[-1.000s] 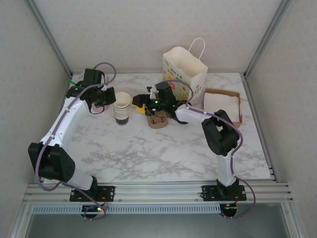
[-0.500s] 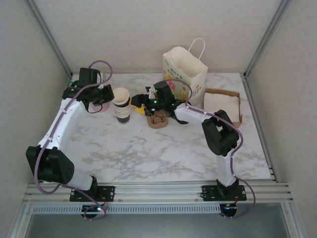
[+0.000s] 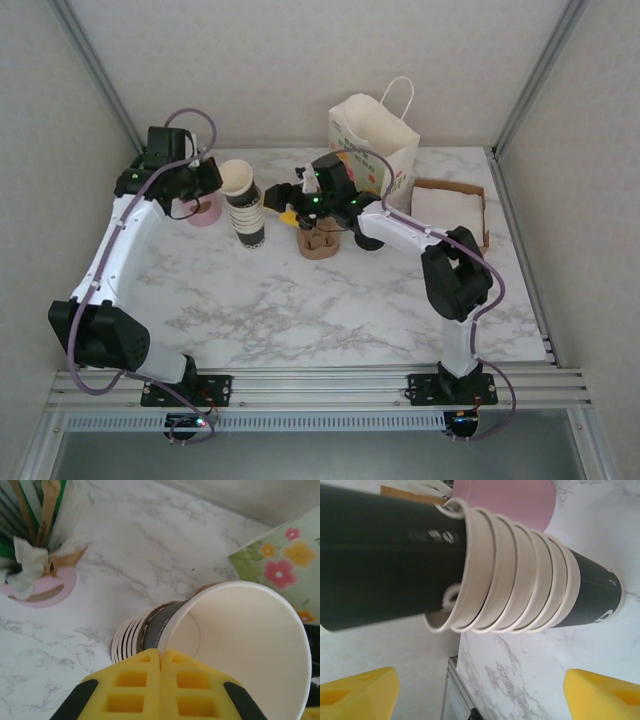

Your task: Pack the takeout coffee

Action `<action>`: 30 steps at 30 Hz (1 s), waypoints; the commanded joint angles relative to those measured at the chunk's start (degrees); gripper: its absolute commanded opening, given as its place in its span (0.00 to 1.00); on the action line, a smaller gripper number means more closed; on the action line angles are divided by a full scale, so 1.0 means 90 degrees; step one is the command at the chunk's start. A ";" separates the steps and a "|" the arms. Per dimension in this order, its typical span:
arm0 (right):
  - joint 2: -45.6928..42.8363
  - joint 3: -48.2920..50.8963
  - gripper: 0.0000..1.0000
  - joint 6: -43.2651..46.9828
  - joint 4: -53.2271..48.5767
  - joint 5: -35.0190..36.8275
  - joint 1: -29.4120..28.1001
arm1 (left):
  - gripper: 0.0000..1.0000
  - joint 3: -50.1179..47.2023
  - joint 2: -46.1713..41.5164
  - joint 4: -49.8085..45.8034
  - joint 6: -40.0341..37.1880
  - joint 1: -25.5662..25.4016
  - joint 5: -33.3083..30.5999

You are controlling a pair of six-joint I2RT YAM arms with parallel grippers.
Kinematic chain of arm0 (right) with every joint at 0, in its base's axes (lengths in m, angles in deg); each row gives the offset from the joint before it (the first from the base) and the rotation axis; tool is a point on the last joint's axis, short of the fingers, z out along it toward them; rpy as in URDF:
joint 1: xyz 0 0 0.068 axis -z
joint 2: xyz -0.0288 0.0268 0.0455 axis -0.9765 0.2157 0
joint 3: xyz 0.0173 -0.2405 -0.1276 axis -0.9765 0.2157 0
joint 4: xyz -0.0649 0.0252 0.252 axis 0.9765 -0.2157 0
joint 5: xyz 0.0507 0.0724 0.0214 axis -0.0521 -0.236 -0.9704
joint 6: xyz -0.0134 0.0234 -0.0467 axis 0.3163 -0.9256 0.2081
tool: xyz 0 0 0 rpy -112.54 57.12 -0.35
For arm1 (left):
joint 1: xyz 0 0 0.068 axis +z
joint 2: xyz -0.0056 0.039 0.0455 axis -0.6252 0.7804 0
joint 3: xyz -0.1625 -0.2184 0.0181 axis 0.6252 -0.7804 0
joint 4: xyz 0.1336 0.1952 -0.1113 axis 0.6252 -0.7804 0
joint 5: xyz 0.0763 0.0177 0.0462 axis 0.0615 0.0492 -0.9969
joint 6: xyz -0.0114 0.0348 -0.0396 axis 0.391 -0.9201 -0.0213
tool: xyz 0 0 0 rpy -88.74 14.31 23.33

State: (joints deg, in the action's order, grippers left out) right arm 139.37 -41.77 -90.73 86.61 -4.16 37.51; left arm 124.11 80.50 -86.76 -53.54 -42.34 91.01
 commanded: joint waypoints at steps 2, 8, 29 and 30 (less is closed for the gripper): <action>-0.0706 -0.0138 0.96 0.0690 -0.0856 0.0531 -0.0065 | 0.00 0.0459 -0.0294 -0.0199 0.0005 0.0046 -0.0080; -0.1302 -0.0070 0.99 0.1188 -0.1650 0.1166 -0.0064 | 0.00 0.0603 -0.0583 -0.0218 0.0043 0.0027 0.0000; -0.4158 0.1784 0.99 0.1434 -0.4986 0.6001 0.0712 | 0.00 0.0151 -0.0858 -0.0497 -0.0142 -0.2232 0.0564; -0.4304 0.1930 0.99 0.1387 -0.5043 0.6078 0.0816 | 0.00 0.0045 -0.0829 -0.0506 -0.0137 -0.2349 0.0490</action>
State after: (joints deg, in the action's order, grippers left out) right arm 103.64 -27.30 -76.89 47.36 42.29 43.04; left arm 126.84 72.24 -89.07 -53.61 -60.89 96.74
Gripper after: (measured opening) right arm 0.987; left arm 0.048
